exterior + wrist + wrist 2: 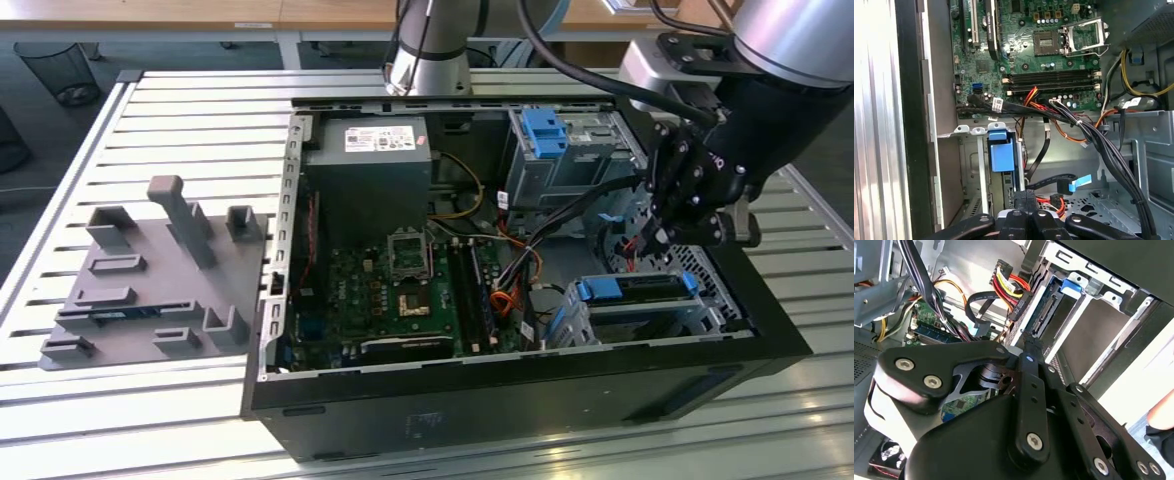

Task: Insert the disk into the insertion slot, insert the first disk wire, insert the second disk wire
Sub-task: 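Insert the first disk wire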

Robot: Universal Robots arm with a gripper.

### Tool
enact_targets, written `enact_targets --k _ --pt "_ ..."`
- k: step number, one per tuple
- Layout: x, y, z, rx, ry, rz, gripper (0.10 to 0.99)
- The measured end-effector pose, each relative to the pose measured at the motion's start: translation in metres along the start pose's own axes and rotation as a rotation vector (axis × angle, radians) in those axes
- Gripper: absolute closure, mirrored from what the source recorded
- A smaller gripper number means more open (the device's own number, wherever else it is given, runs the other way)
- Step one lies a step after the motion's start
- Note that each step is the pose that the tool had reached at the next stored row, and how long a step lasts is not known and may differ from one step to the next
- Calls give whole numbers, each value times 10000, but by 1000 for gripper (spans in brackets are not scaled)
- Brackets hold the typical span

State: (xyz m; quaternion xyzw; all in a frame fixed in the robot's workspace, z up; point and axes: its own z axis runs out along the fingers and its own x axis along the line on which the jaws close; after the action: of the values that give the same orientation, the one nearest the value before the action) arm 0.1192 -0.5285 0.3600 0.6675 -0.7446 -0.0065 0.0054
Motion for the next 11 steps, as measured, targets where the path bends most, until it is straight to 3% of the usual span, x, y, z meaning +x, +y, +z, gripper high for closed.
enact_targets --k 5,11 --pt "-36 -18 4 0 -2 156 980" --pt "-84 -89 3 0 -2 173 980"
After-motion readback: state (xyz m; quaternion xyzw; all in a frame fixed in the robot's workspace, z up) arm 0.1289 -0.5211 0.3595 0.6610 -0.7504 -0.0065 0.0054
